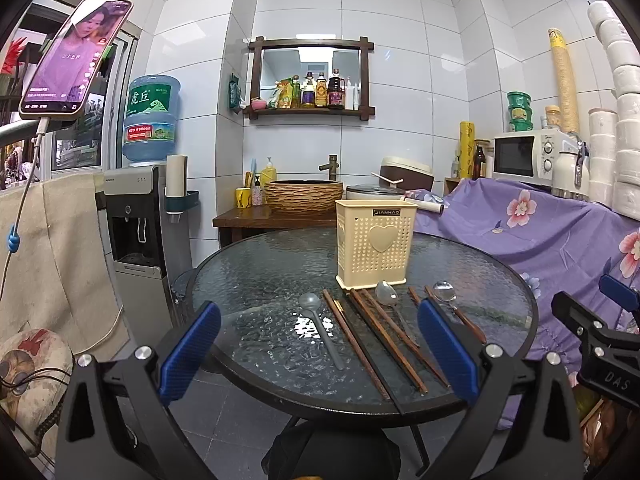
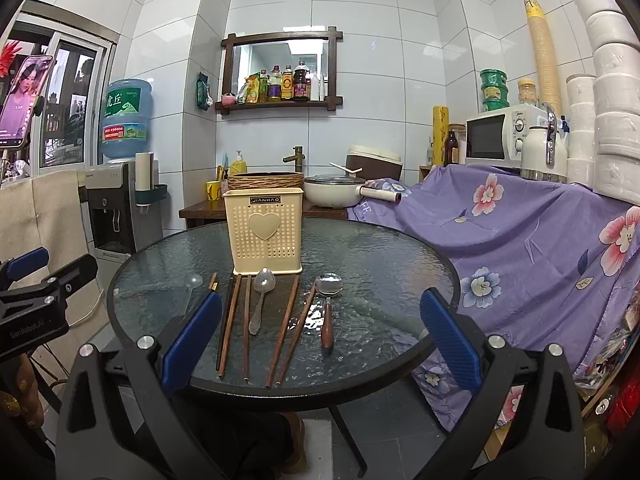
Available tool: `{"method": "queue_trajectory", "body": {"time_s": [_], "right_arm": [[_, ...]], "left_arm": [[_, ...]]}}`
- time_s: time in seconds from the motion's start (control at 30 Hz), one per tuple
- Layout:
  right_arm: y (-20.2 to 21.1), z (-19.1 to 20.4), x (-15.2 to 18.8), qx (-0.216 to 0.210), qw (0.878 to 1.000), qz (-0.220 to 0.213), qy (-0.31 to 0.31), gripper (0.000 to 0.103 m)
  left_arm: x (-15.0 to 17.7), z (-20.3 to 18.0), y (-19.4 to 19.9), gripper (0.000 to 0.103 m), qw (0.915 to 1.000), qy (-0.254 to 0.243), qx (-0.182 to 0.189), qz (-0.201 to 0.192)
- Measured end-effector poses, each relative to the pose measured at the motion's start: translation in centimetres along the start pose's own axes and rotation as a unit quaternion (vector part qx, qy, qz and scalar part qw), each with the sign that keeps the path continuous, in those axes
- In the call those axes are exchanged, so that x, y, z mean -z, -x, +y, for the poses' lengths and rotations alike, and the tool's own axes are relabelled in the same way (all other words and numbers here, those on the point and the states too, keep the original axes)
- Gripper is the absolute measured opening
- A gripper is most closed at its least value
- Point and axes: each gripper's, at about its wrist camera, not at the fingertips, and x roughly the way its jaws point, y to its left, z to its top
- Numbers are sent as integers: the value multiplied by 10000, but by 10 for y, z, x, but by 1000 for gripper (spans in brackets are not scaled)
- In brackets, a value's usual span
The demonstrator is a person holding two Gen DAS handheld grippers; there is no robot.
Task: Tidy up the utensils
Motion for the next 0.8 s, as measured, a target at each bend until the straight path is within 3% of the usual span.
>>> {"method": "queue_trajectory", "body": {"time_s": [0.8], "right_arm": [[-3, 4, -4, -26, 10000, 56, 23, 98]], "left_arm": [[3, 2, 0, 97, 10000, 3, 3, 12]]}}
